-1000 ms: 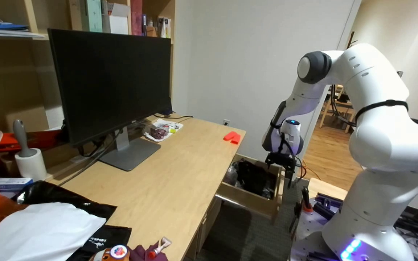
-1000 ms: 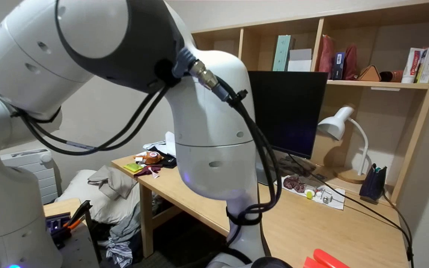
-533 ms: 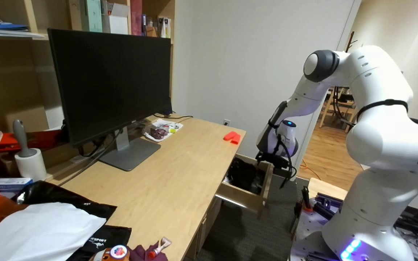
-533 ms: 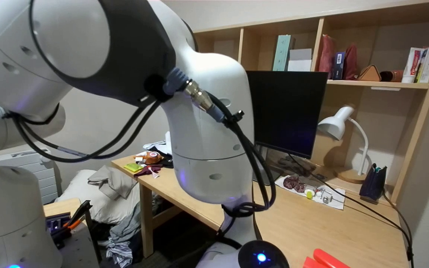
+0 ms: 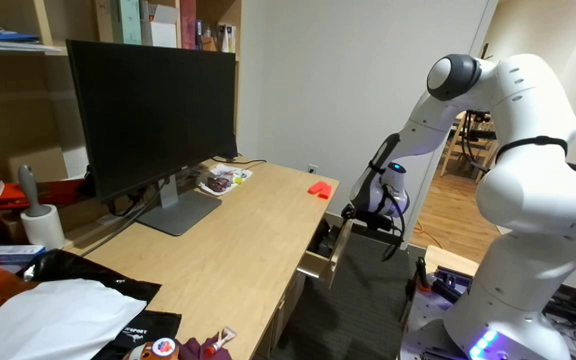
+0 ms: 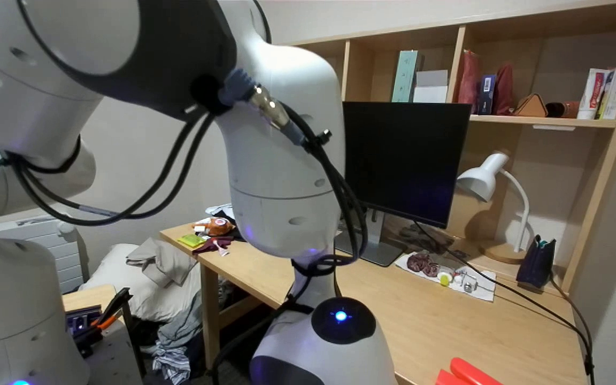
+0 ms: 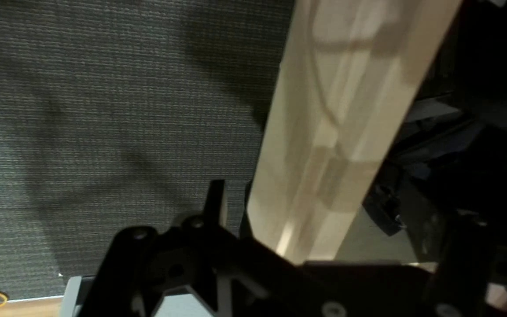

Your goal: Move the small tube to left of the table then close the top drawer on the right

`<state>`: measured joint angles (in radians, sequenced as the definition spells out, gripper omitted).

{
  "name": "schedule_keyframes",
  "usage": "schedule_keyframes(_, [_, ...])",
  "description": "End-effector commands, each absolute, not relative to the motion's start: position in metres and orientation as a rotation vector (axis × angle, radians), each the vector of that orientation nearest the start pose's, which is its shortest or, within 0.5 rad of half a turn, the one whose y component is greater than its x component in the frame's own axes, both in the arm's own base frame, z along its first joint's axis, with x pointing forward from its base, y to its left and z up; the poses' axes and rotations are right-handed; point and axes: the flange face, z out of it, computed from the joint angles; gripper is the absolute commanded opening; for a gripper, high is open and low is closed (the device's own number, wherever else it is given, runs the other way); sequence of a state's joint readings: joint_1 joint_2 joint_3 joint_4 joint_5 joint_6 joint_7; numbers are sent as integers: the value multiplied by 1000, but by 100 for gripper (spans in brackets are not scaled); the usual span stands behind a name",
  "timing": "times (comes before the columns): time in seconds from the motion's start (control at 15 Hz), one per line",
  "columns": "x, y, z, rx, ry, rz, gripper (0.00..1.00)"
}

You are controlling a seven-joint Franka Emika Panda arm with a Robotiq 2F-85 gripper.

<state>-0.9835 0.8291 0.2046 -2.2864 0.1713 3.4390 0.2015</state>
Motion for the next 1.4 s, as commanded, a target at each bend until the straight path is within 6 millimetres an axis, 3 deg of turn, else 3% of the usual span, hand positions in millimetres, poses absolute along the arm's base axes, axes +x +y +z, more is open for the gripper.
schedule_keyframes(0.0, [299, -357, 66, -2618, 1801, -413, 100])
schedule_keyframes(0.2, [270, -365, 65, -2705, 1804, -285, 100])
schedule_keyframes(0.33, [272, -365, 55, -2724, 1784, -229, 100])
schedule_keyframes(0.73, [311, -355, 33, -2756, 1740, -291, 100])
schedule_keyframes(1.07, [343, -347, 2, -2754, 1721, -298, 100])
schedule_keyframes(1.33, [356, -345, -27, -2671, 1807, -333, 100])
